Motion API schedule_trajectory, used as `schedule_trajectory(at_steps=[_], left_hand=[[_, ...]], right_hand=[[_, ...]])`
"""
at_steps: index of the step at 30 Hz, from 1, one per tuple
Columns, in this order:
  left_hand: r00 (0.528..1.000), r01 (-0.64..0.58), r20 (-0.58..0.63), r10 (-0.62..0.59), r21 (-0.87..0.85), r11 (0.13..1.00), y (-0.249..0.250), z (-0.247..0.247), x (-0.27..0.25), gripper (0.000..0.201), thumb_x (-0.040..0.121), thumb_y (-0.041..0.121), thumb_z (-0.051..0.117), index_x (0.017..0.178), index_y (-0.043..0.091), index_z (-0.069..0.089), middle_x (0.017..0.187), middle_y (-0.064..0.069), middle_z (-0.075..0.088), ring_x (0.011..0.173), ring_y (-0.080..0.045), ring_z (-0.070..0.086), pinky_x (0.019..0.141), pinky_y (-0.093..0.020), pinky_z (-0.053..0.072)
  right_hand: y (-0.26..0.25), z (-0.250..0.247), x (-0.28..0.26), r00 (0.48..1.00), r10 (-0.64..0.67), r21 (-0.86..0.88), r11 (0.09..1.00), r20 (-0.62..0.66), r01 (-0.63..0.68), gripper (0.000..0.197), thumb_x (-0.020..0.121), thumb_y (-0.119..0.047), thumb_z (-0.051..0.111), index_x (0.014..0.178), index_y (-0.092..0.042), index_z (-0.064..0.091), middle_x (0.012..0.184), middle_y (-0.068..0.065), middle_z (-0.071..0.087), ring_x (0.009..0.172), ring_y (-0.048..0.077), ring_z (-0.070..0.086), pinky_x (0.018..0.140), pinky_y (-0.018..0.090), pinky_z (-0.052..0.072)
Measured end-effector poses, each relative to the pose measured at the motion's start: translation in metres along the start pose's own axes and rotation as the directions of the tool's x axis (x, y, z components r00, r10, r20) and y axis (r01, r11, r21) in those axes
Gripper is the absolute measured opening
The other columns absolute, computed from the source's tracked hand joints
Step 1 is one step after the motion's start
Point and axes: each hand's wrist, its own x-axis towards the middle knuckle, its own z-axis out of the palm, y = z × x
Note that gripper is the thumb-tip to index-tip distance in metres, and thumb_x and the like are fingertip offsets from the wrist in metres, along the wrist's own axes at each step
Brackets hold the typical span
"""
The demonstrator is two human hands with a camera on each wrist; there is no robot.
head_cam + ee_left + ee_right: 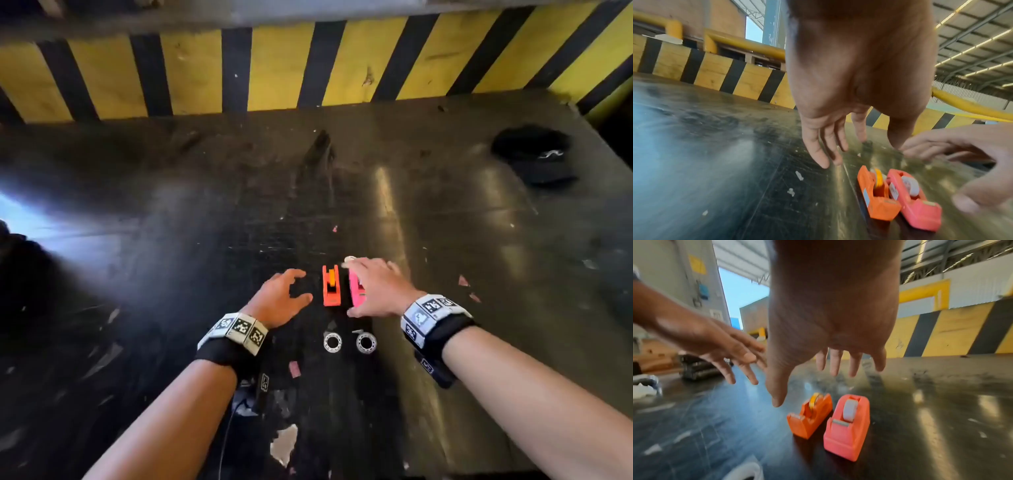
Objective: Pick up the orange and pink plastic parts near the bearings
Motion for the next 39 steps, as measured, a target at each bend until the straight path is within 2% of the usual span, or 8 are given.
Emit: schedule_trajectory(at_steps=[5, 13, 18, 23, 28, 31, 35, 39], left_hand=[[0.995, 0.068, 0.066, -0.070, 0.029, 0.997, -0.013, 0.030, 0.023, 0.073, 0.095, 0.041, 0.067, 0.157, 0.023, 0.034, 0.149, -0.016, 0.046, 0.125, -0.032, 0.059, 0.110, -0.041, 0.046], [0.997, 0.043, 0.065, -0.041, -0.039, 0.998, -0.022, 0.044, 0.027, 0.070, 0.096, 0.038, 0.066, 0.156, 0.023, 0.035, 0.147, -0.012, 0.052, 0.123, -0.027, 0.061, 0.108, -0.042, 0.049], [0.997, 0.051, 0.060, -0.041, -0.193, 0.980, -0.010, 0.031, 0.024, 0.063, 0.102, 0.043, 0.054, 0.157, 0.025, 0.031, 0.145, -0.009, 0.057, 0.124, -0.025, 0.063, 0.104, -0.040, 0.051], [0.997, 0.017, 0.080, 0.018, -0.409, 0.912, 0.006, 0.021, 0.009, 0.046, 0.106, 0.033, 0.052, 0.149, 0.020, 0.042, 0.105, -0.009, 0.078, 0.092, -0.025, 0.077, 0.083, -0.047, 0.064], [0.986, -0.010, 0.147, 0.084, -0.447, 0.894, 0.021, 0.021, -0.013, 0.051, 0.102, 0.030, 0.059, 0.150, 0.022, 0.042, 0.106, -0.013, 0.078, 0.093, -0.028, 0.078, 0.085, -0.052, 0.063], [0.978, 0.001, 0.184, 0.101, -0.483, 0.876, 0.026, 0.022, -0.022, 0.051, 0.101, 0.027, 0.061, 0.148, 0.020, 0.043, 0.108, -0.018, 0.077, 0.097, -0.036, 0.077, 0.088, -0.053, 0.062], [0.977, 0.015, 0.196, 0.086, -0.461, 0.888, 0.027, 0.023, -0.024, 0.050, 0.102, 0.027, 0.061, 0.147, 0.021, 0.044, 0.106, -0.014, 0.078, 0.095, -0.032, 0.078, 0.087, -0.048, 0.063], [0.980, 0.059, 0.198, 0.036, -0.454, 0.889, 0.025, 0.025, -0.019, 0.050, 0.102, 0.028, 0.062, 0.148, 0.023, 0.044, 0.105, -0.011, 0.078, 0.094, -0.031, 0.078, 0.086, -0.047, 0.063]], right_hand=[[-0.016, 0.025, 0.042, 0.997, 0.027, -0.202, 0.979, 0.066, -0.013, 0.125, 0.068, -0.064, 0.085, 0.165, -0.024, 0.019, 0.169, -0.001, 0.026, 0.156, 0.030, 0.021, 0.121, 0.071, 0.007], [-0.017, 0.044, 0.061, 0.999, -0.018, -0.248, 0.969, -0.030, 0.010, 0.092, 0.071, -0.067, 0.075, 0.146, -0.021, 0.048, 0.147, -0.002, 0.053, 0.142, 0.025, 0.046, 0.119, 0.077, -0.001], [-0.023, 0.033, 0.032, 0.979, -0.115, -0.021, 0.993, -0.169, 0.113, 0.092, 0.068, -0.065, 0.078, 0.145, -0.024, 0.049, 0.148, -0.004, 0.053, 0.142, 0.023, 0.047, 0.121, 0.072, 0.010], [-0.027, 0.021, -0.007, 0.953, -0.178, 0.095, 0.974, -0.246, 0.207, 0.089, 0.064, -0.063, 0.076, 0.139, -0.023, 0.052, 0.138, -0.005, 0.058, 0.132, 0.024, 0.052, 0.117, 0.053, 0.026], [-0.022, 0.017, -0.041, 0.950, -0.181, 0.262, 0.933, -0.255, 0.248, 0.086, 0.068, -0.050, 0.089, 0.139, -0.018, 0.054, 0.136, -0.005, 0.058, 0.130, 0.017, 0.051, 0.103, 0.032, 0.046], [-0.021, 0.015, -0.055, 0.953, -0.160, 0.260, 0.939, -0.256, 0.227, 0.086, 0.069, -0.051, 0.091, 0.141, -0.021, 0.053, 0.140, -0.006, 0.057, 0.130, 0.014, 0.053, 0.093, 0.022, 0.042], [-0.023, 0.015, -0.058, 0.958, -0.159, 0.221, 0.952, -0.240, 0.213, 0.087, 0.070, -0.053, 0.090, 0.142, -0.021, 0.053, 0.142, -0.005, 0.058, 0.130, 0.016, 0.055, 0.095, 0.022, 0.042], [-0.024, 0.017, -0.055, 0.966, -0.140, 0.237, 0.952, -0.219, 0.192, 0.089, 0.070, -0.052, 0.091, 0.143, -0.021, 0.052, 0.142, -0.004, 0.058, 0.128, 0.018, 0.055, 0.102, 0.032, 0.049]])
